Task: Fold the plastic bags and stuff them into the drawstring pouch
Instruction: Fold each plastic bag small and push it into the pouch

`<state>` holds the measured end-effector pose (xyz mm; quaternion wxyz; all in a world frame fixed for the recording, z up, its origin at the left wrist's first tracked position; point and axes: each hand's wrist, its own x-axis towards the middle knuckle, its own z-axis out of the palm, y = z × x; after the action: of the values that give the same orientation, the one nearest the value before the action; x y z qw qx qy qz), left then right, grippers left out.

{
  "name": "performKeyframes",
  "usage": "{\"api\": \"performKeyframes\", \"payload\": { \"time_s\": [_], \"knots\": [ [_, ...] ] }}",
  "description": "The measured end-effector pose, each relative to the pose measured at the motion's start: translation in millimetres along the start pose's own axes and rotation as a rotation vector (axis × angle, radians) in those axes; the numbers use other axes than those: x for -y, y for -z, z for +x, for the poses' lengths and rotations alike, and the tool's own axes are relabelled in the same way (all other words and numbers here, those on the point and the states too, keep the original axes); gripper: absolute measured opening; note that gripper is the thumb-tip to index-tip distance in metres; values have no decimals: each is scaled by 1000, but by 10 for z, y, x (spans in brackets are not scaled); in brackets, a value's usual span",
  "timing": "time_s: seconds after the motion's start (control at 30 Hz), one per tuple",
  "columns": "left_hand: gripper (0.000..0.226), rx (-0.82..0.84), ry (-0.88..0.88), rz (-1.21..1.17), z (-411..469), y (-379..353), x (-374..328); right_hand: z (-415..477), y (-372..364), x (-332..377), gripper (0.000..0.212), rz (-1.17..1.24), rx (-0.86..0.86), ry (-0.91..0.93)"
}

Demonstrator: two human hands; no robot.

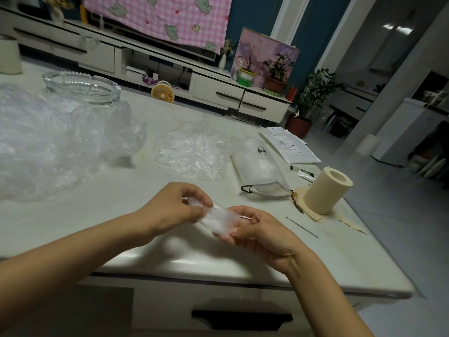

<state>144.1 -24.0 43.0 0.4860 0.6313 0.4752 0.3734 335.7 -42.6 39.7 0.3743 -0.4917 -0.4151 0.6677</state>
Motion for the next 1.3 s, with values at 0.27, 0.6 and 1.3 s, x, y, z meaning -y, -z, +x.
{"api": "performKeyframes", "payload": {
  "time_s": [0.27,0.6,1.3],
  "knots": [
    [27,68,-121,157,-32,-13,-40,-5,10,38,28,-268,-45,197],
    [24,-2,-125,66,79,105,-77,-119,57,86,16,-524,98,105],
    [16,201,9,-279,150,-219,-40,-102,104,10,18,-449,59,200]
  ]
}}
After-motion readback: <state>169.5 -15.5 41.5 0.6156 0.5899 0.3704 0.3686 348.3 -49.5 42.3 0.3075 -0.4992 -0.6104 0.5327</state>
